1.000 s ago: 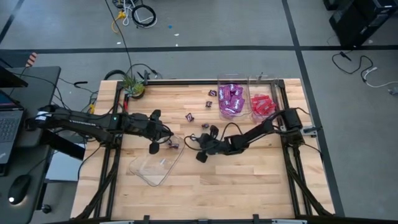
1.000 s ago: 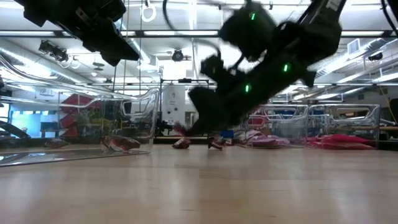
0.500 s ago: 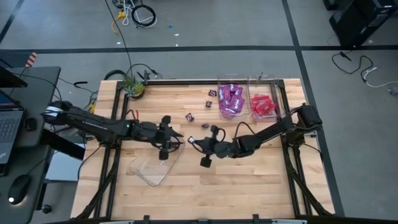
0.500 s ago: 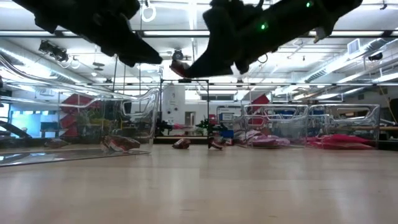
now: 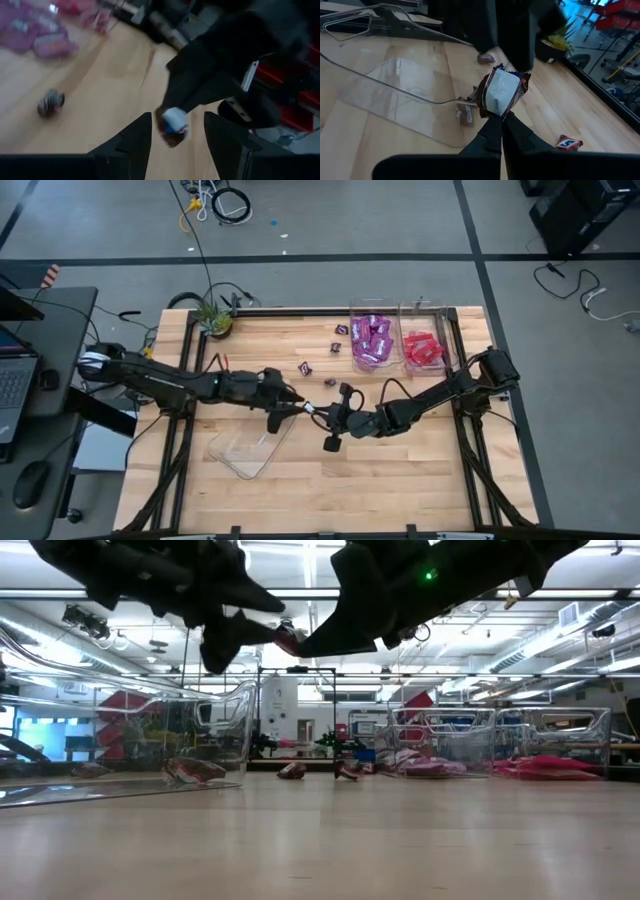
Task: Sort candy
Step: Put the brown candy into the bottom transparent bin
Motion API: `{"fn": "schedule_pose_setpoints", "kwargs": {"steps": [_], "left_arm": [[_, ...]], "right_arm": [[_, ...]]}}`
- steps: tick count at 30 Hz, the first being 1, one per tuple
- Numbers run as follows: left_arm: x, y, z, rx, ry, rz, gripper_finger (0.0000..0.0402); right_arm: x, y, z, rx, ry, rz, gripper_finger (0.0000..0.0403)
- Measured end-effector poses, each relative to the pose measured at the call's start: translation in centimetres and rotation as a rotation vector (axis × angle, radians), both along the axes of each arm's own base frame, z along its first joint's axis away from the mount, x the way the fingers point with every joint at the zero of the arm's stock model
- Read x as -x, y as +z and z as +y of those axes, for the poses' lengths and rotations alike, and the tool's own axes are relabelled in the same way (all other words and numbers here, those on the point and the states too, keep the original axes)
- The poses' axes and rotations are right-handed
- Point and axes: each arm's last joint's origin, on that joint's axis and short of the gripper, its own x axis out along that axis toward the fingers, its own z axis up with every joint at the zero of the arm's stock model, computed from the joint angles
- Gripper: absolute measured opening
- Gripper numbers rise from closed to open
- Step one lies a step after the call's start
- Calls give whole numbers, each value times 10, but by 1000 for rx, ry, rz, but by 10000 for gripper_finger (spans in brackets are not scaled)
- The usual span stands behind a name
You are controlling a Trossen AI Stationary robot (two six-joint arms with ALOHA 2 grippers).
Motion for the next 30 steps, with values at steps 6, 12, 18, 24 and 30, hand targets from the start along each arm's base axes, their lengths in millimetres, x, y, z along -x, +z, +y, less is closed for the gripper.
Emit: {"fn": "schedule_pose_setpoints", "kwargs": {"steps": [6,12,18,24,30], "left_arm": [[-6,-10,8,89,-6,40,183],[-8,-10,9,117,-50,21,182],[-9,-10,9,88,-61,15,147],[-8,-10,9,60,-73,14,73],[-9,-10,9,29,-84,9,10]], "right_arm": [[0,0,0,10,4,4,0],[0,0,0,16,7,6,0],[0,0,1,16,9,6,0],[1,0,4,16,17,6,0],[1,0,4,17,17,10,0]]}}
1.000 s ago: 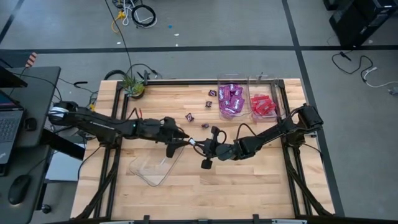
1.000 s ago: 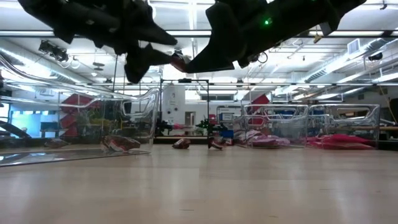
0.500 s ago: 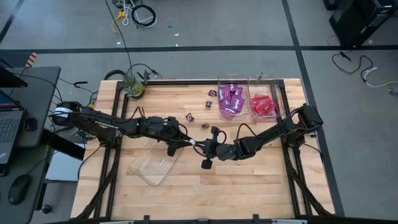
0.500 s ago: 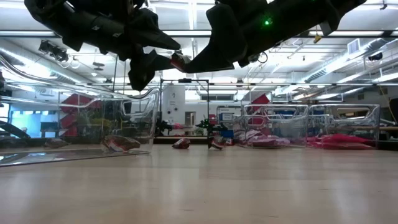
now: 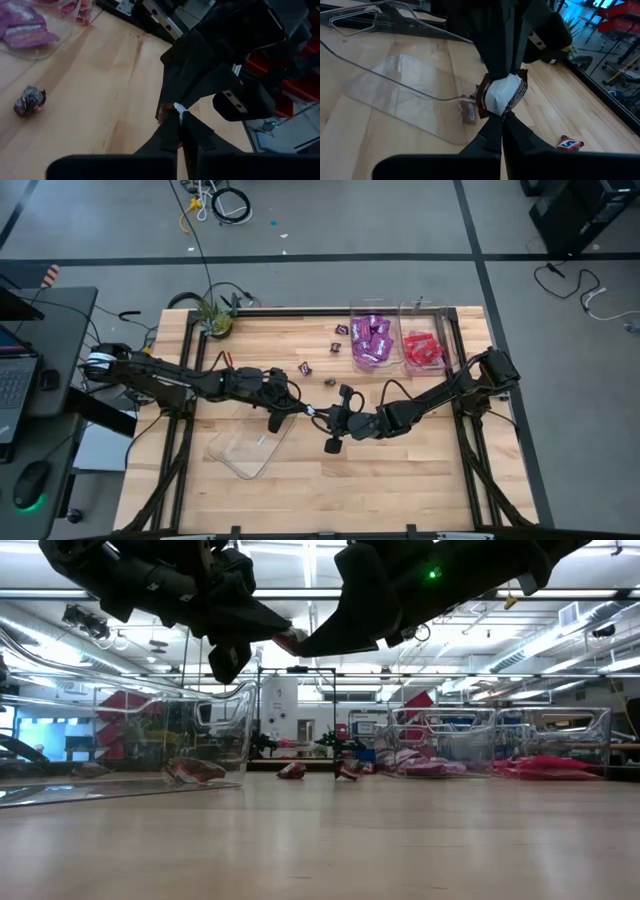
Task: Sort candy
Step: Put the brown candy into the bottom transparent bin
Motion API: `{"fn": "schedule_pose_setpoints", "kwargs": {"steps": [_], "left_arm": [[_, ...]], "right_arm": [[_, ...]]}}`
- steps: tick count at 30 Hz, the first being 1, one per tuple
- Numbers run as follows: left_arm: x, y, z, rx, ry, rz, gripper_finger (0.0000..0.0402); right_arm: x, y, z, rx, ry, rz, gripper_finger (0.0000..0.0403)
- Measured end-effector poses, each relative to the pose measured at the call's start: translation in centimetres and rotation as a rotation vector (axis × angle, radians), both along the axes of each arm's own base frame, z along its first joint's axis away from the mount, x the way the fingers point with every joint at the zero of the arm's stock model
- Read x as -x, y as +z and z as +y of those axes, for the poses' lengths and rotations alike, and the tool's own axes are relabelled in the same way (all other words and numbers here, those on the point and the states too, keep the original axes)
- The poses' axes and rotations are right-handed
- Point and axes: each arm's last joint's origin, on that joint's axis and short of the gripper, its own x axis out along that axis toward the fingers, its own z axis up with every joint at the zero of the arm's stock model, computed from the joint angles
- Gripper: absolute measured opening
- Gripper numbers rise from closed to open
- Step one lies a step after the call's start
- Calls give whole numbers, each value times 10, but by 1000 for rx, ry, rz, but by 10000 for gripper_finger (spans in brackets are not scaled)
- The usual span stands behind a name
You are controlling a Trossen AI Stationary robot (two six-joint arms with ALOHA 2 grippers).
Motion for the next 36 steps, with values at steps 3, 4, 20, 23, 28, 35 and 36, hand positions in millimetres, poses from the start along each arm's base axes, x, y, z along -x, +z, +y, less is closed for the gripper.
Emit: {"fn": "schedule_pose_setpoints", "kwargs": {"steps": [3,4,20,23,28,35,36], "left_arm": [[0,0,0,-26,-7,-8,4],[0,1,0,-35,-10,-11,4],[24,29,4,-158,-43,-54,0],[35,35,4,-186,-41,45,0],[55,47,4,-263,-10,270,0],[74,41,-7,-220,-69,523,0],[75,37,-9,-199,-65,542,0]], "right_arm": [[0,0,0,-4,-20,-10,8],[0,1,0,-3,-31,-14,14],[6,4,-7,108,-220,-3,166],[6,4,-7,109,-223,4,181],[7,1,-7,103,-229,23,193],[8,0,-7,91,-233,30,192],[8,0,-7,89,-233,29,192]]}}
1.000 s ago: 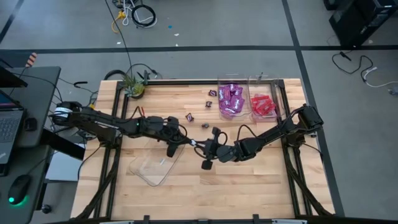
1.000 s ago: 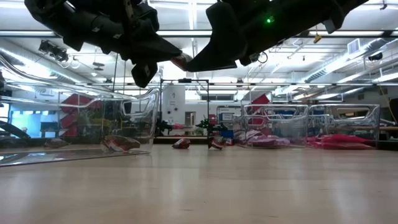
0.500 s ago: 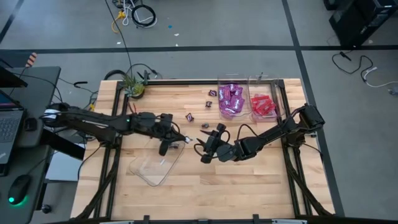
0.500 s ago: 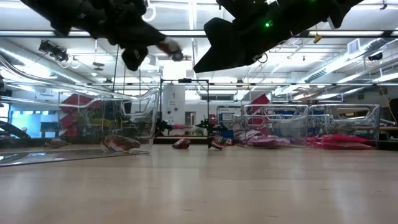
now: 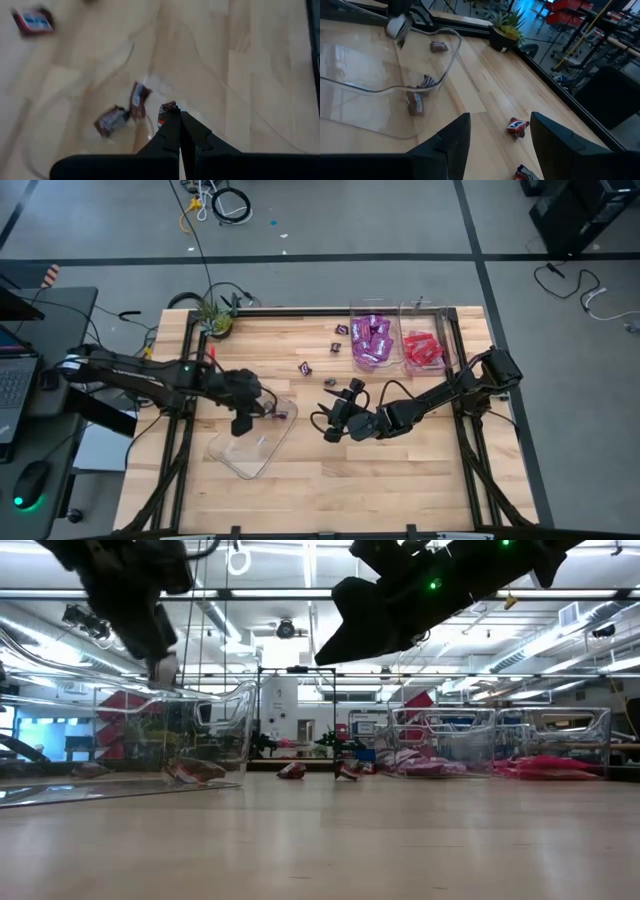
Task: Sort candy
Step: Put the brown candy into the bottom transparent bin
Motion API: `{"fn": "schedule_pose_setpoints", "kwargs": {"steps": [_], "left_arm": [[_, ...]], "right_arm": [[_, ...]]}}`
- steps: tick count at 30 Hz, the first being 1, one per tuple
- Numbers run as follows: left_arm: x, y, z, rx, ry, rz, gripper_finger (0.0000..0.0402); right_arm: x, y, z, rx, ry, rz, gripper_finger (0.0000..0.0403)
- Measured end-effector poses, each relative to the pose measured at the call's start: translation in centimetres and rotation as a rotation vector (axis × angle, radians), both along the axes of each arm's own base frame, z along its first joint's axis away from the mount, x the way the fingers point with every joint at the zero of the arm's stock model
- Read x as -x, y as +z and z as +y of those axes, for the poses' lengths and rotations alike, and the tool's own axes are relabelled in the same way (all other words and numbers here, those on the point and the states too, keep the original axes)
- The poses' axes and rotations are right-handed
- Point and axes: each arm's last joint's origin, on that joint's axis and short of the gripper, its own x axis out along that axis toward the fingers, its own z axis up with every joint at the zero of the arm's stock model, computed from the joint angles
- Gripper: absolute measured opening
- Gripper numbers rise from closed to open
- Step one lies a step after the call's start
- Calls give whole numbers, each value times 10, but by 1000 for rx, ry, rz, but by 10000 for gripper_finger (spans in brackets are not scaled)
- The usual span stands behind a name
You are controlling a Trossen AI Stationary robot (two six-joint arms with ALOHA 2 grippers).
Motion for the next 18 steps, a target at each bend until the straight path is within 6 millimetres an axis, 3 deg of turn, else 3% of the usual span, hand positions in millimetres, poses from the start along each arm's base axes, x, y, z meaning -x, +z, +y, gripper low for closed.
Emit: {"fn": "schedule_pose_setpoints", "kwargs": {"steps": [8,12,18], "left_arm": [[1,-46,-4,149,106,-2,0],[1,-59,-5,239,95,-62,0],[3,-68,-5,222,93,-60,2]], "right_arm": [[0,-1,0,-1,3,8,194],[0,-1,0,-2,4,9,192],[0,-1,-1,-3,1,9,195]]}}
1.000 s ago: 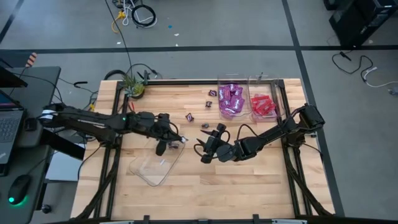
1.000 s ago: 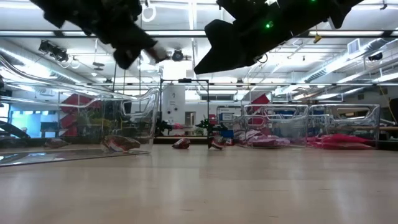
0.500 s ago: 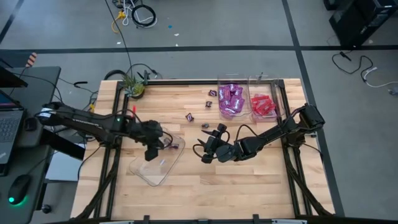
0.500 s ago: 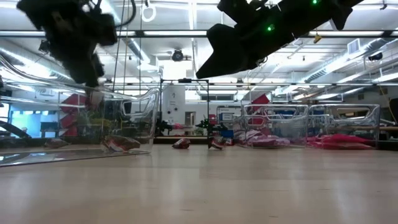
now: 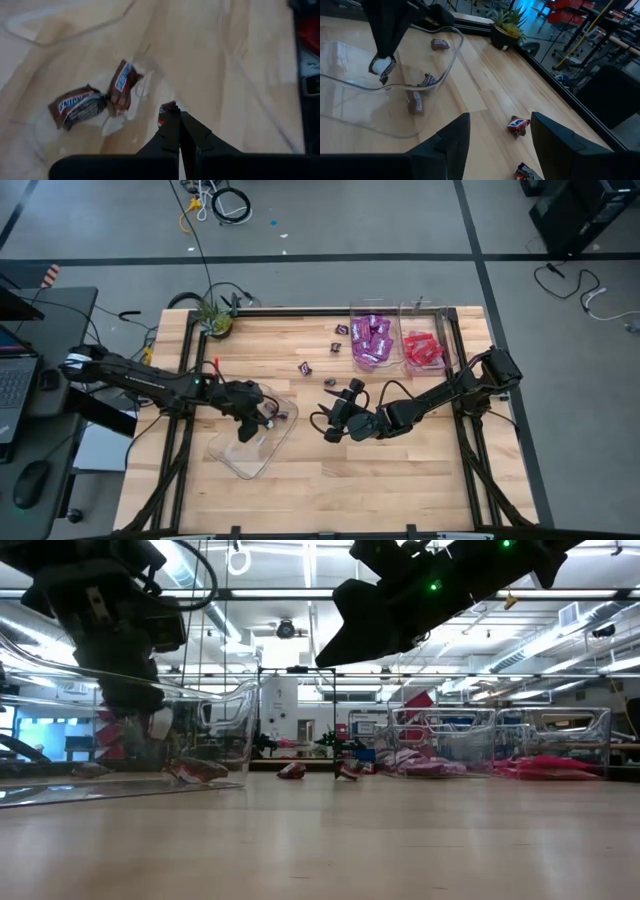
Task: Sort candy
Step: Put the brown candy into the bottom transparent bin
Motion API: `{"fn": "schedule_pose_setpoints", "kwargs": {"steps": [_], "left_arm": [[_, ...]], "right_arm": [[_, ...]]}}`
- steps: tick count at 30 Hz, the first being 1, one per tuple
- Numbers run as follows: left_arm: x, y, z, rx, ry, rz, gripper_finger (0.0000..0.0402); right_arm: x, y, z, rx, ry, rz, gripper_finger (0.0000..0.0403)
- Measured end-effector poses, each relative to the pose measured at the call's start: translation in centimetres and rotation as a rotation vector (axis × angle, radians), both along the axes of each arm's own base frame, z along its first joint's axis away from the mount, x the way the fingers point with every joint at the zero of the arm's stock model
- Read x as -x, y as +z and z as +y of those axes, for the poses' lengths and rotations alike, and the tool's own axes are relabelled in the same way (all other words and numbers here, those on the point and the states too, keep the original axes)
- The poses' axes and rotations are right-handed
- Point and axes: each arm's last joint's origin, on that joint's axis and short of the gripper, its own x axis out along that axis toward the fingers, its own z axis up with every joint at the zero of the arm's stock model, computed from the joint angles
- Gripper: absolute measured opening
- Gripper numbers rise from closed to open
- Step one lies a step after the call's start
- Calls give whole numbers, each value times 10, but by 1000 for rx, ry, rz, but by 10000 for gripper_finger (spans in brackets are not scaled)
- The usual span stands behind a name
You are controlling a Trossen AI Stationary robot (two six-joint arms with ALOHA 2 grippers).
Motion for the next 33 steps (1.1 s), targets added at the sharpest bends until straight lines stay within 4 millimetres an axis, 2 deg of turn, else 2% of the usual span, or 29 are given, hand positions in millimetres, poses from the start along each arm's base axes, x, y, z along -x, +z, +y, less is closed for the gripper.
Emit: {"fn": "schedule_pose_setpoints", "kwargs": {"steps": [5,16,20,25,30,33], "left_arm": [[-4,4,-1,-54,-60,-73,18],[-3,2,0,-75,-41,-49,95],[-3,3,0,-130,-65,-58,107],[-13,27,-2,-216,-106,-154,87],[-20,42,-3,-318,-169,-236,47],[-20,43,-2,-368,-197,-253,13]], "right_arm": [[0,0,-1,-3,-5,-1,199],[0,-1,-1,-1,-4,8,199],[0,-2,-1,0,-2,17,199],[-3,-5,-15,-65,30,43,202],[-4,-17,-47,-207,116,196,219],[2,-26,-69,-204,86,333,229]]}}
